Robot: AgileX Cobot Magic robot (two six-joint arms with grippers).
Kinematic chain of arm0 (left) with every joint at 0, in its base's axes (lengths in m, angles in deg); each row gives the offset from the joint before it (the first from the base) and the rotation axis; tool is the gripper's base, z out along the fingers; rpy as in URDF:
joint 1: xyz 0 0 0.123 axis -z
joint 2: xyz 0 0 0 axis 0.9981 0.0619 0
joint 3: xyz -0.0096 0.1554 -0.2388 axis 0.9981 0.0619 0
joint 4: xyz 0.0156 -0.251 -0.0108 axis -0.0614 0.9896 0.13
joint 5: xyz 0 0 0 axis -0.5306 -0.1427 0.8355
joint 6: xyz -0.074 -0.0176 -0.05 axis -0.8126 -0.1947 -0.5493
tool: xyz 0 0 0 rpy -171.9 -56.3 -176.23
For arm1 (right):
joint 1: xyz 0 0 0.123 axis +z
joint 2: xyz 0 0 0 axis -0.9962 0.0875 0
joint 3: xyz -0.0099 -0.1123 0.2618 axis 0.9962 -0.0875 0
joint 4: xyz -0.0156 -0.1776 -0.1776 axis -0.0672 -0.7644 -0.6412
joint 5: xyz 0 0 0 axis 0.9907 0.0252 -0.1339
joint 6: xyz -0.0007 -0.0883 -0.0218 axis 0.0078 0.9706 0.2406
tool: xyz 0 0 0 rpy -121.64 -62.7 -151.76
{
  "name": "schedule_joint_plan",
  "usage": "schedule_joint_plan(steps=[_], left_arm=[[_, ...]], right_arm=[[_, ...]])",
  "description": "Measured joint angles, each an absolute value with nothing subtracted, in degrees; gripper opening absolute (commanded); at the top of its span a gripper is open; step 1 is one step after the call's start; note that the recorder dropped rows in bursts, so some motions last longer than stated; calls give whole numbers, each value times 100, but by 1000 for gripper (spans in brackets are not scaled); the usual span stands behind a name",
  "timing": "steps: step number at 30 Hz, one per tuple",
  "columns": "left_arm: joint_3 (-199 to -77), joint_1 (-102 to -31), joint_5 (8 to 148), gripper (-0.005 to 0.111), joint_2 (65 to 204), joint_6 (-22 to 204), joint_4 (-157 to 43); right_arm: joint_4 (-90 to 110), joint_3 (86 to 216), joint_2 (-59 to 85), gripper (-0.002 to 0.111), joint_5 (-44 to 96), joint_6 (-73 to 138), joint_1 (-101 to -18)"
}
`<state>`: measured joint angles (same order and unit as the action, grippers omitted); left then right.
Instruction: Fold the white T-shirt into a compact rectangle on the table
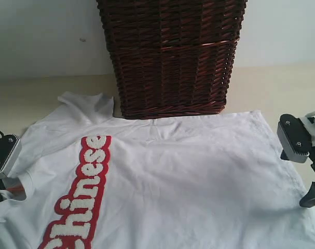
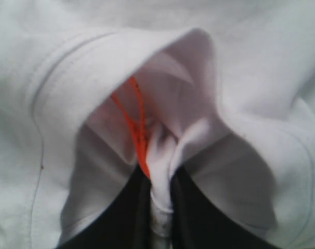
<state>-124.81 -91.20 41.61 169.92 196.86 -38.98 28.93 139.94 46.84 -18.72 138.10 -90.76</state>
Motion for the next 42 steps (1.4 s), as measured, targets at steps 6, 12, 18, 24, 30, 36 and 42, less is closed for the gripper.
schedule_joint_plan(steps=[6,12,18,24,30,36,42], left_arm=[[-12481,-9120,4161,1,16992,19686,-3898],[-12481,-9120,4161,1,16992,19686,-3898],[-12481,-9120,4161,1,16992,19686,-3898],[-12481,-9120,4161,1,16992,19686,-3898],[-12481,-9120,4161,1,16992,19686,-3898],[-12481,-9120,4161,1,16992,19686,-3898],[-12481,-9120,4161,1,16992,19686,-3898]], right_arm=[[3033,13994,4916,103,-1859,14374,-9076],[3022,14017,5061,94,-1923,14382,-9076],[2689,14090,5144,16,-1990,13831,-9079],[2465,14090,5144,0,-2106,13299,-9079],[2309,14066,5007,0,-2109,12945,-9069],[2282,13996,4869,0,-2095,12902,-9069],[2282,13996,4835,0,-2095,12827,-9069]])
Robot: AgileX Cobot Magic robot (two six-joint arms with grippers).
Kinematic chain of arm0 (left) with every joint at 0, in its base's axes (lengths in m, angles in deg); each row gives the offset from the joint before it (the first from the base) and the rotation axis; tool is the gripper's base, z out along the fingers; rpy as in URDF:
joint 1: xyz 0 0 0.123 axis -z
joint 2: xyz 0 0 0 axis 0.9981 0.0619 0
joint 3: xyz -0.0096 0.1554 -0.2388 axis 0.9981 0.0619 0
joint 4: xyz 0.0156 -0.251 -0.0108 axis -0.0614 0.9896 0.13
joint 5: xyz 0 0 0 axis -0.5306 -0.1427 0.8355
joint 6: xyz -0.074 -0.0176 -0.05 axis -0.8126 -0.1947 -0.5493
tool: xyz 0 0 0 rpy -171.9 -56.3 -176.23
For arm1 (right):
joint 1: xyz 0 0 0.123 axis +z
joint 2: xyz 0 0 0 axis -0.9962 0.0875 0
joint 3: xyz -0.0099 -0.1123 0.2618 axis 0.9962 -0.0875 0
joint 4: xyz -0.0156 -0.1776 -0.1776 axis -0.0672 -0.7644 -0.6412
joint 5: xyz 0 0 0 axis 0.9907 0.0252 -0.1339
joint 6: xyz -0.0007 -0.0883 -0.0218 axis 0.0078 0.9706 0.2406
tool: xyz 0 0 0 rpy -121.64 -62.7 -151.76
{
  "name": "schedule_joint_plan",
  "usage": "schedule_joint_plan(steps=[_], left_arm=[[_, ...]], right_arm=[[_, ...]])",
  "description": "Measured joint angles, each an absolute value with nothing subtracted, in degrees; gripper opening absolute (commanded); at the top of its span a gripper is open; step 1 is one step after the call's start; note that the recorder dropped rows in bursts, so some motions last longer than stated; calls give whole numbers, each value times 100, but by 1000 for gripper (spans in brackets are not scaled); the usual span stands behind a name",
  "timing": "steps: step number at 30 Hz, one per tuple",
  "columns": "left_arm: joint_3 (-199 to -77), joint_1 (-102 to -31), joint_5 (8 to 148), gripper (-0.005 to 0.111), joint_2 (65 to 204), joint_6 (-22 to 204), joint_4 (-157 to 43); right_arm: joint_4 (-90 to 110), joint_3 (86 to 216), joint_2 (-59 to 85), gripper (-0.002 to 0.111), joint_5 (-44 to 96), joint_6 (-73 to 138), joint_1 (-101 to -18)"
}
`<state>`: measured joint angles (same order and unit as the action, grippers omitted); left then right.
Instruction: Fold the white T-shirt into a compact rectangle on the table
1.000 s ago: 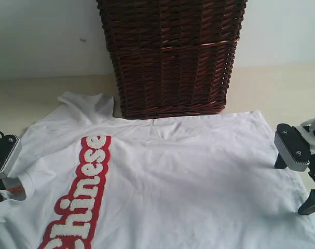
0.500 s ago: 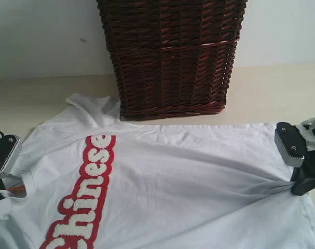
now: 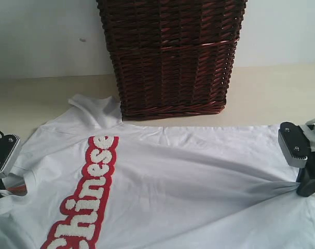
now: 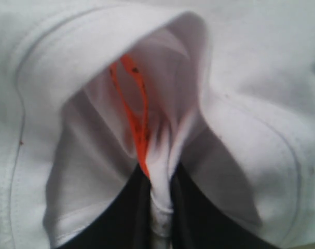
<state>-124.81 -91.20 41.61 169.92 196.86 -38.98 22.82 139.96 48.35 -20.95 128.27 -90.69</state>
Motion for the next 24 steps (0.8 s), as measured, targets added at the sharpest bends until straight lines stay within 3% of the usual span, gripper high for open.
schedule_joint_plan(steps=[24], left_arm=[[-12481,-9120,4161,1,16992,19663,-3898]], right_arm=[[2293,13996,4835,0,-2073,12236,-9069]])
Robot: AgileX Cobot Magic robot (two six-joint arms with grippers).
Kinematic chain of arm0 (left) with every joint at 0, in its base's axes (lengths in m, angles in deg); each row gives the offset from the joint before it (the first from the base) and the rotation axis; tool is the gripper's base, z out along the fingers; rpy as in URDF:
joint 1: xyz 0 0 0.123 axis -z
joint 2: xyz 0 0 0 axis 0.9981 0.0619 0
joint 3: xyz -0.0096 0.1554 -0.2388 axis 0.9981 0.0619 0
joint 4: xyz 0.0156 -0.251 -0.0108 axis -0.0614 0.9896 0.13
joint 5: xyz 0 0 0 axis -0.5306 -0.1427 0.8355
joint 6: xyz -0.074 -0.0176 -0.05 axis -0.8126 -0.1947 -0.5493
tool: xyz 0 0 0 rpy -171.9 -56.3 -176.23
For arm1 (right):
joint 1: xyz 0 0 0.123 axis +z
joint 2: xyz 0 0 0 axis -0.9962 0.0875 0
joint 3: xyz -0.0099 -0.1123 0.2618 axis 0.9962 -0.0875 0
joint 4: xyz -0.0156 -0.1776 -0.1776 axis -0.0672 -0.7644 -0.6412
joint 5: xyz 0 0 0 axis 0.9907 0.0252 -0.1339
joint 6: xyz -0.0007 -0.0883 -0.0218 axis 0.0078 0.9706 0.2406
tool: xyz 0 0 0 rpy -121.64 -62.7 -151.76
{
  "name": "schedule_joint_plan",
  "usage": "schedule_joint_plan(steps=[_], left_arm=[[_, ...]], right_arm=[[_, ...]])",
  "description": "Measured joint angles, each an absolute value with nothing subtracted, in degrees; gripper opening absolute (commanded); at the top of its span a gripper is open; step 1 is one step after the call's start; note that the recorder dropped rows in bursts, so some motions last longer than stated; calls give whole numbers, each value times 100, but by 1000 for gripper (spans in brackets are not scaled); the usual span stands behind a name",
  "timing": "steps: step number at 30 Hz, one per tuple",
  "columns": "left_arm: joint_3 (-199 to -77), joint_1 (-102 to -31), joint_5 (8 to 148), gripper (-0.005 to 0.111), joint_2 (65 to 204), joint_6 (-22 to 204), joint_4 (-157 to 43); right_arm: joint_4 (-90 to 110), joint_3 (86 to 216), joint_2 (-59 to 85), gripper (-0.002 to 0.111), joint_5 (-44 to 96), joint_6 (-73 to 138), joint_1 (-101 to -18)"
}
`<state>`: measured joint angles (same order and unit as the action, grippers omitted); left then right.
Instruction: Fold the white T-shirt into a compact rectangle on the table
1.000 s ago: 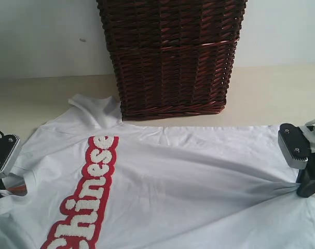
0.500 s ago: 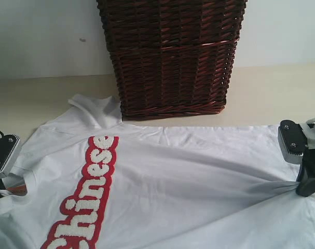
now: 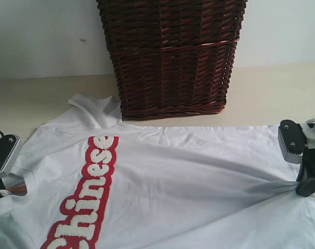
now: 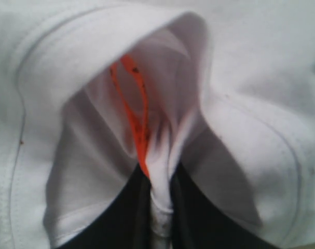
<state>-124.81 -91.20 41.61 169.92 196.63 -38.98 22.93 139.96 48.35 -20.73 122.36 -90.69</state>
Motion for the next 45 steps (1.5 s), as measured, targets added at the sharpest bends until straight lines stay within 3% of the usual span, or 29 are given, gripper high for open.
schedule_joint_plan(steps=[18,26,32,45], left_arm=[[-12375,-9097,4822,0,16658,18952,-3644],[-12375,-9084,5461,0,14480,18305,-4002],[-12591,-9075,4558,0,13109,17154,-4691],[-12625,-9075,4244,0,10305,17174,-4884]], right_arm=[[2143,13987,4430,0,-2073,11315,-9069],[1797,13987,2687,0,-2331,10501,-9069],[1232,14307,1656,0,-3421,10338,-9060],[1285,14901,-108,0,-3394,10387,-9060]])
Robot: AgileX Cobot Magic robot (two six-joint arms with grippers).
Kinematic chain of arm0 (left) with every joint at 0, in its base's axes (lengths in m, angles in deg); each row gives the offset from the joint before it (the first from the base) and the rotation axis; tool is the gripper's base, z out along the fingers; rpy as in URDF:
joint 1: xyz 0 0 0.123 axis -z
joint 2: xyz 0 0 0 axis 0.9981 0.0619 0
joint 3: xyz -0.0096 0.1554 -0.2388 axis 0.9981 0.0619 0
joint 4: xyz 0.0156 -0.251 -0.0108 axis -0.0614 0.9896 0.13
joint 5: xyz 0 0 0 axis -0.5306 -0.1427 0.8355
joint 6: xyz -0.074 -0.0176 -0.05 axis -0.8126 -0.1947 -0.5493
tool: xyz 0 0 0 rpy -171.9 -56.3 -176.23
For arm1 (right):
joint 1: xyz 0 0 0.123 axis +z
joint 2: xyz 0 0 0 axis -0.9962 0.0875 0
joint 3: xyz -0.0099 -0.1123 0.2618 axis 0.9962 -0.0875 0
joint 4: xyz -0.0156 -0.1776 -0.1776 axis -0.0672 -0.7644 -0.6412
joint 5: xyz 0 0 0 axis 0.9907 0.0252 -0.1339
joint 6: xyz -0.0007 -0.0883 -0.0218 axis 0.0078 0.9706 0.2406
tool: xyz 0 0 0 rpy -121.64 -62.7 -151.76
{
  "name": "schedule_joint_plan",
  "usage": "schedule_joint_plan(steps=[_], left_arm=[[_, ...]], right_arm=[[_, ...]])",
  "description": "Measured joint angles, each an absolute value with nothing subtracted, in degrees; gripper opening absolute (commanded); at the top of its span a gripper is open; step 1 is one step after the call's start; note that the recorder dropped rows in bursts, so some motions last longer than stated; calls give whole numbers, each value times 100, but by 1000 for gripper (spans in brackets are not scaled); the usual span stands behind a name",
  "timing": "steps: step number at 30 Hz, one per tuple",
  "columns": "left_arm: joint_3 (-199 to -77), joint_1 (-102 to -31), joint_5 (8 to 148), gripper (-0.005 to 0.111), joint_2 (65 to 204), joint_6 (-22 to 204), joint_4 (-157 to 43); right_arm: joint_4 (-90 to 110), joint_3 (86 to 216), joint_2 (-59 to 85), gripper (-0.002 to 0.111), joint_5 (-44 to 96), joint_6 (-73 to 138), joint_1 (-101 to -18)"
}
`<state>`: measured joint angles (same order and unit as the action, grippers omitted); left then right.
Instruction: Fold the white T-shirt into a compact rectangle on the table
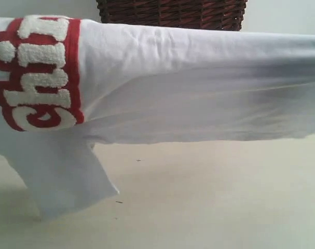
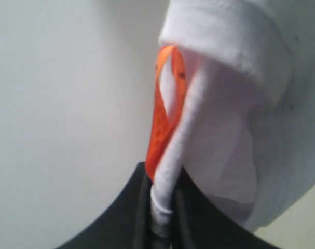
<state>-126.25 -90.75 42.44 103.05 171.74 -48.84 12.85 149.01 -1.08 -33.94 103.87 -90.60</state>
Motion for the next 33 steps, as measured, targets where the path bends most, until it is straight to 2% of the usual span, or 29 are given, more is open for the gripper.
schedule_joint_plan(steps=[9,15,19,23,25,28,33], left_arm=[[-12638,-9086,2581,0,8389,16854,-4145],[-12642,-9086,1465,0,7422,15538,-3679],[-12536,-9086,837,0,7360,14354,-3317],[-12095,-9086,796,0,7675,13946,-3340],[-11814,-9086,1084,0,7959,13920,-3431],[-11373,-9086,1843,0,8655,13941,-3525],[-11025,-9086,2820,0,10174,14024,-3579]], right_arm=[[1818,14910,-1284,0,-4347,10329,-9071],[2010,14746,-2203,0,-4386,10108,-9071],[2324,14044,-2517,0,-4401,10097,-9071],[2411,12996,-2471,0,-4402,10551,-9071],[2411,12494,-2348,0,-4013,10897,-9071],[2569,11836,-2017,0,-2466,11229,-9071],[2869,11469,-1150,0,-629,11612,-9071]])
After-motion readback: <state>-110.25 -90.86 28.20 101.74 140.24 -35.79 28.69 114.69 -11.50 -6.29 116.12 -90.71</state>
